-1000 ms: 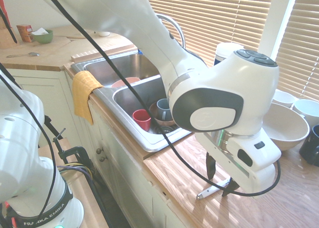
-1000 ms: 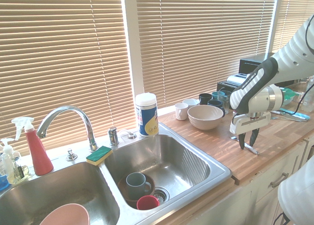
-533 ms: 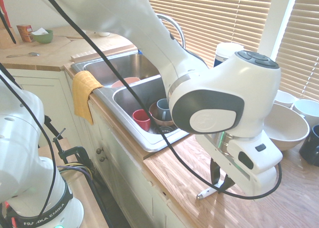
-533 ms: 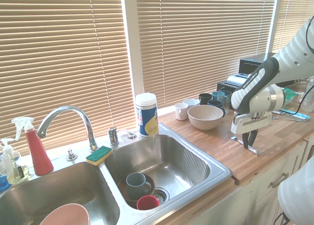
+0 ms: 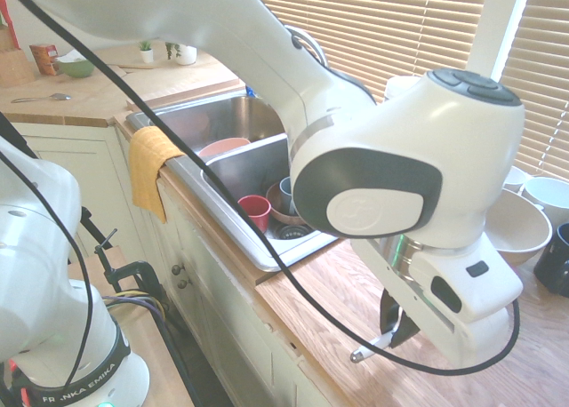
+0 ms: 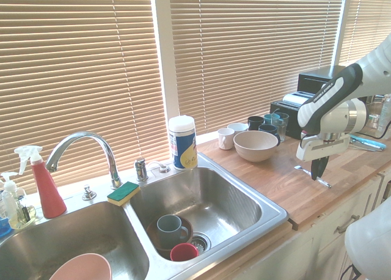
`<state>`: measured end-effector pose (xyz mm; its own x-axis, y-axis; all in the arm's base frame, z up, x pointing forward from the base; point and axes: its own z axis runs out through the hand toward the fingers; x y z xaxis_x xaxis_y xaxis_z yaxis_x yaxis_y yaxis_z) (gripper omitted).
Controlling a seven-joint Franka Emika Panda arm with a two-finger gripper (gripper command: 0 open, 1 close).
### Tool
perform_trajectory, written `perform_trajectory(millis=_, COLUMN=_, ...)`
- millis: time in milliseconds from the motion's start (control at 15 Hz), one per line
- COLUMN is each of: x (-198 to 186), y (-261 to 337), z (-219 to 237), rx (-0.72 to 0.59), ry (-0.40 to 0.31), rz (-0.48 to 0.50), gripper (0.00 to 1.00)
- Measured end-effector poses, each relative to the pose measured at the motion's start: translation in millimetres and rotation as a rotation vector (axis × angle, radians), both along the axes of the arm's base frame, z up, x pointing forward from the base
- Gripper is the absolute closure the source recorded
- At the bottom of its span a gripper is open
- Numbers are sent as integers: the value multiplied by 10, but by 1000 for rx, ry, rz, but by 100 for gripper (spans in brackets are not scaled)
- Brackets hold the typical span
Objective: Put the fork into the sink
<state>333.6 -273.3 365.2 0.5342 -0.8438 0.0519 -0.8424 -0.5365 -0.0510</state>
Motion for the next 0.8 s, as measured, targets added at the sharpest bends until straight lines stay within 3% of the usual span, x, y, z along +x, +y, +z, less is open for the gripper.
perform_trajectory(millis=200, x=-21, y=363, z=771, rx=-19, ry=-81, rz=61, gripper=100)
perform_trajectory(millis=400, x=243, y=1341, z=1213, rx=-40, ry=-128, rz=163, gripper=100)
perform_trajectory(millis=600, x=608, y=2359, z=1114, rx=-68, ry=-139, rz=251, gripper=100)
perform_trajectory(millis=800, x=944, y=3128, z=731, rx=-68, ry=-142, rz=323, gripper=100)
